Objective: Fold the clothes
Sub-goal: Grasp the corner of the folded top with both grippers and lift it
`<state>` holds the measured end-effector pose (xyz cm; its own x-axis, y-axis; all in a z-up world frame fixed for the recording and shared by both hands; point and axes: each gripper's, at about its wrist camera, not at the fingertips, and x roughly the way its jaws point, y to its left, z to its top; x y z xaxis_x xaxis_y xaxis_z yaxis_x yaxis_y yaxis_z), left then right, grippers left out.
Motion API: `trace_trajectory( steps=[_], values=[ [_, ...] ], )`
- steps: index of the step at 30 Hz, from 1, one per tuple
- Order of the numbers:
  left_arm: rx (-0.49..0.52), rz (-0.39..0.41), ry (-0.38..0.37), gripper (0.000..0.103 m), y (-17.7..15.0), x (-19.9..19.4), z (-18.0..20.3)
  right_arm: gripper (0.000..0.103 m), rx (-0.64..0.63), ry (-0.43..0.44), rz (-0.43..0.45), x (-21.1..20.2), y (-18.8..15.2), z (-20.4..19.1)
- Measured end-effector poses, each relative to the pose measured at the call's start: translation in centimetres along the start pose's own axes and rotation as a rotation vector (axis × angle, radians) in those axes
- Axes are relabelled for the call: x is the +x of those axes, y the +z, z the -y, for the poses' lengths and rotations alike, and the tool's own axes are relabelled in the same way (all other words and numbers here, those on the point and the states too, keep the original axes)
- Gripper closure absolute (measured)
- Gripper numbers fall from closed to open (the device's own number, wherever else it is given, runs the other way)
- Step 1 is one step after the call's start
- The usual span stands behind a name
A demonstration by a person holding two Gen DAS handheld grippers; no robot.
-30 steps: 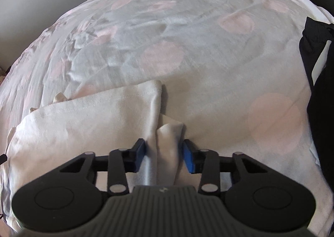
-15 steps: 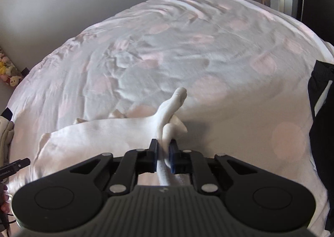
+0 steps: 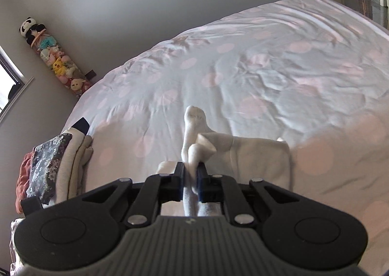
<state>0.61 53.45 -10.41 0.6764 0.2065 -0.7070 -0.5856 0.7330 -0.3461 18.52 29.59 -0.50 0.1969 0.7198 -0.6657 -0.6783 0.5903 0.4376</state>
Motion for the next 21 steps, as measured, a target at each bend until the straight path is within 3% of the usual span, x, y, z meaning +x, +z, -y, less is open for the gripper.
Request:
trace_trajectory(
  steps=[10,16,21],
  values=[
    [-0.071,-0.011,0.002,0.075,-0.1,0.5,-2.4,0.091,0.029,0.059,-0.147,12.0,-3.3,-6.1],
    [-0.08,-0.029,0.008,0.075,-0.3,1.2,-3.1,0.091,0.025,0.025,-0.22,17.4,-4.9,-5.8],
    [-0.076,-0.046,0.008,0.075,-0.3,2.0,-3.2,0.091,0.014,0.029,-0.25,19.1,-5.7,-5.1]
  ],
)
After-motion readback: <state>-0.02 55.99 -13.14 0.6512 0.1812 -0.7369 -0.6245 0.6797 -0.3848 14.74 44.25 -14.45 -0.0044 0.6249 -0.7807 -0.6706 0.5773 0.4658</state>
